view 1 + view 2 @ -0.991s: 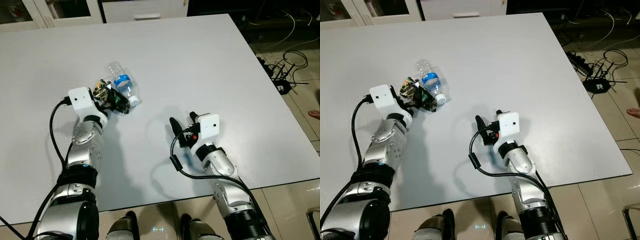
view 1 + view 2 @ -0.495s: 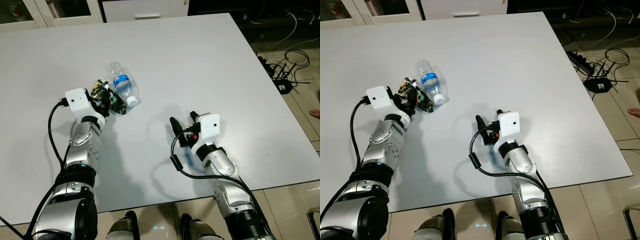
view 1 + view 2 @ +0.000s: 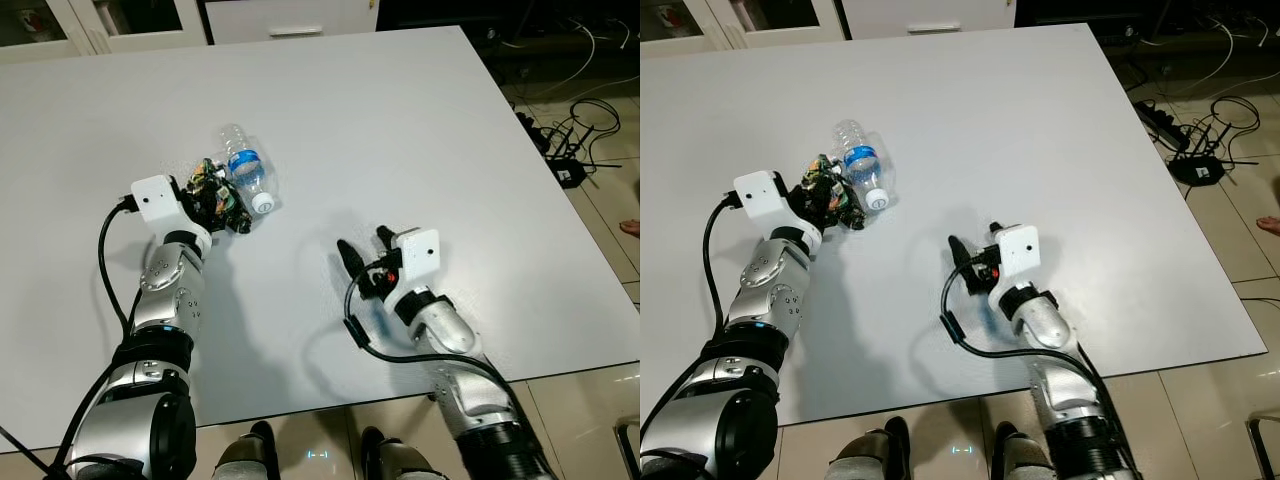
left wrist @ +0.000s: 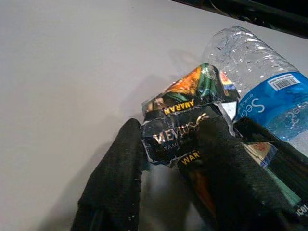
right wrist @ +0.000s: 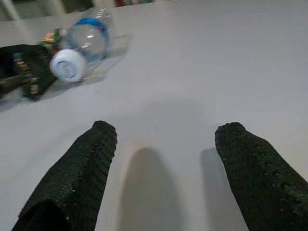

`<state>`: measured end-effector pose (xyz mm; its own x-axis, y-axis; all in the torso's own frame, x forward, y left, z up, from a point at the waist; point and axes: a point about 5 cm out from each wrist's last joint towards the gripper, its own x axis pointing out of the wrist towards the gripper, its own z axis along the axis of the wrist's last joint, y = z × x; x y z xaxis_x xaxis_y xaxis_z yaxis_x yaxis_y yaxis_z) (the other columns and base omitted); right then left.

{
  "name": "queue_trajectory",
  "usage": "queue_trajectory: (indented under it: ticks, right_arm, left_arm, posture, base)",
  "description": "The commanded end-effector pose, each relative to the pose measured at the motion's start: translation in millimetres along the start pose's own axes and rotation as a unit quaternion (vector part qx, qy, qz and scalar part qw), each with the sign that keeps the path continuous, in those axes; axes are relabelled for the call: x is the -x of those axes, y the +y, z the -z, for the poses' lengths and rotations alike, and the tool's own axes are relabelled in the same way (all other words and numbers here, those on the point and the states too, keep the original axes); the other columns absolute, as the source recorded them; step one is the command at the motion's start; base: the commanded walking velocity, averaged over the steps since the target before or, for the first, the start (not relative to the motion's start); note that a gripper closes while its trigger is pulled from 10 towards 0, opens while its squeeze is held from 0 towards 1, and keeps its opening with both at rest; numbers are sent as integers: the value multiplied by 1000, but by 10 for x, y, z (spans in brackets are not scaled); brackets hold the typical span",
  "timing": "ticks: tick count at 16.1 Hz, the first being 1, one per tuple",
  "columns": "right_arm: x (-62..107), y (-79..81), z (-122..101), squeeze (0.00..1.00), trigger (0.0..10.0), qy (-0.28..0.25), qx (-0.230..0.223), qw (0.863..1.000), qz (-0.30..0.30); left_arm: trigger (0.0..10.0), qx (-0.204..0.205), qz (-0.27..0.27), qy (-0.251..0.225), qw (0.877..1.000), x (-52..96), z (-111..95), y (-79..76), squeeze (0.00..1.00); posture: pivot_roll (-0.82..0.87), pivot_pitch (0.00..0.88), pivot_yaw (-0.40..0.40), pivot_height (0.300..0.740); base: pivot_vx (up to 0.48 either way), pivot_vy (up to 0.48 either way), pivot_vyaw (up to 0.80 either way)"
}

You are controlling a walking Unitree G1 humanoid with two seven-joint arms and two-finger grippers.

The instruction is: Picking trash to rubbish bin

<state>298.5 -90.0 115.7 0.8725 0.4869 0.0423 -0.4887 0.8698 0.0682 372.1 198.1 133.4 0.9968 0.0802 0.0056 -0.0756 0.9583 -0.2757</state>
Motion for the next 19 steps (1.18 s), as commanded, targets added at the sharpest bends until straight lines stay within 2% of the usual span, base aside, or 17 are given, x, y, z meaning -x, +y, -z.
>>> queue_trajectory:
  ticks: [1, 6, 12, 15, 19]
  right_arm:
    - [97, 50, 188, 0, 10000, 51, -40, 997, -37]
    - [182, 131, 205, 0, 10000, 73, -57, 989, -117]
    - [194, 129, 169, 0, 10000, 70, -45, 989, -123]
    - [173, 106, 100, 0, 10000, 51, -11, 991, -122]
    - [162, 73, 88, 0, 10000, 47, -4, 992, -113]
  left_arm:
    - [0, 11, -15, 79, 997, 126, 370, 73, 0]
    - [0, 13, -13, 81, 997, 125, 381, 64, 0]
    - [0, 16, -10, 83, 996, 129, 395, 56, 0]
    - [0, 18, -6, 83, 996, 129, 400, 44, 0]
    - [0, 22, 0, 81, 996, 125, 394, 27, 0]
  posture:
    - [-67, 248, 12, 740]
    - [-70, 249, 11, 740]
    - [-71, 250, 7, 740]
    - [-72, 245, 6, 740]
    - [-72, 245, 6, 740]
  base:
    - [0, 0, 0]
    - [0, 0, 0]
    - [0, 0, 0]
    - [0, 0, 0]
    - [0, 0, 0]
